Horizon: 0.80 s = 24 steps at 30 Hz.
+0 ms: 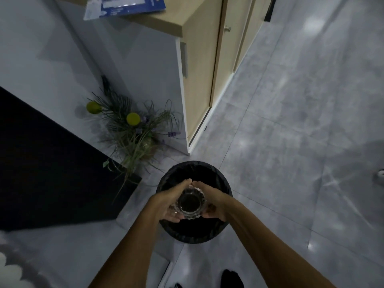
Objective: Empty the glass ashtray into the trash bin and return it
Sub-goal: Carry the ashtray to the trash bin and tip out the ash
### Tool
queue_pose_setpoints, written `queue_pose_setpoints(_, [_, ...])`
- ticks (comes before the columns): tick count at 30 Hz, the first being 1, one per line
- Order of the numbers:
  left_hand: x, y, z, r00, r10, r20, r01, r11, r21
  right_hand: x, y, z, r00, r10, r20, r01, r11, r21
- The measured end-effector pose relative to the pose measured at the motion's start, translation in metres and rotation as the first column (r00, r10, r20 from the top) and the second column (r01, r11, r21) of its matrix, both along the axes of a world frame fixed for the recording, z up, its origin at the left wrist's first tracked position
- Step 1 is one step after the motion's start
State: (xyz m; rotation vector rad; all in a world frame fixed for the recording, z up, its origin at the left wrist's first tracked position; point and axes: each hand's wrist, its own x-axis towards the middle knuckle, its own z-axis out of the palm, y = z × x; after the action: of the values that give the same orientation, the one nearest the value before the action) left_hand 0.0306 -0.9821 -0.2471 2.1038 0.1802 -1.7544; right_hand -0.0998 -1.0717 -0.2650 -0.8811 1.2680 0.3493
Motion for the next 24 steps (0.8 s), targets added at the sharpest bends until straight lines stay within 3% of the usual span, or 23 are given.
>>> queue_pose_setpoints(6, [-0.008, 0.002, -0.006, 1.0, -0.011, -0.015, 0.011, 0.998, -0.057, -0.019, 0.0, -0.016, 0.999, 0.017, -0.032, -0.021, 0.991, -0.129])
queue_pose_setpoints(10, [-0.013, 0.005, -0.02, 0.996, 0.057, -0.062, -0.058, 0.998, -0.018, -0.013, -0.002, -0.021, 1.0, 0.016, -0.007, -0.017, 0.999, -0.04])
queue_pose_setpoints(16, [-0.007, 0.013, -0.017, 0.994, -0.061, -0.089, 0.044, 0.982, -0.186, -0.034, -0.018, -0.025, 0.996, 0.042, 0.084, -0.044, 0.999, 0.02])
queue_pose_setpoints(19, [-0.001, 0.027, -0.007, 0.98, -0.195, -0.028, 0.177, 0.933, -0.313, -0.051, -0.027, -0.017, 0.958, 0.236, 0.164, -0.224, 0.97, -0.091])
queue_pose_setpoints(22, [0.001, 0.038, -0.003, 0.939, -0.294, 0.177, 0.339, 0.88, -0.333, -0.057, -0.021, 0.005, 0.876, 0.468, 0.12, -0.409, 0.85, -0.331])
queue_pose_setpoints(24, [-0.003, 0.04, 0.0, 0.896, -0.324, 0.304, 0.419, 0.843, -0.337, -0.055, -0.011, 0.021, 0.824, 0.553, 0.126, -0.433, 0.757, -0.49])
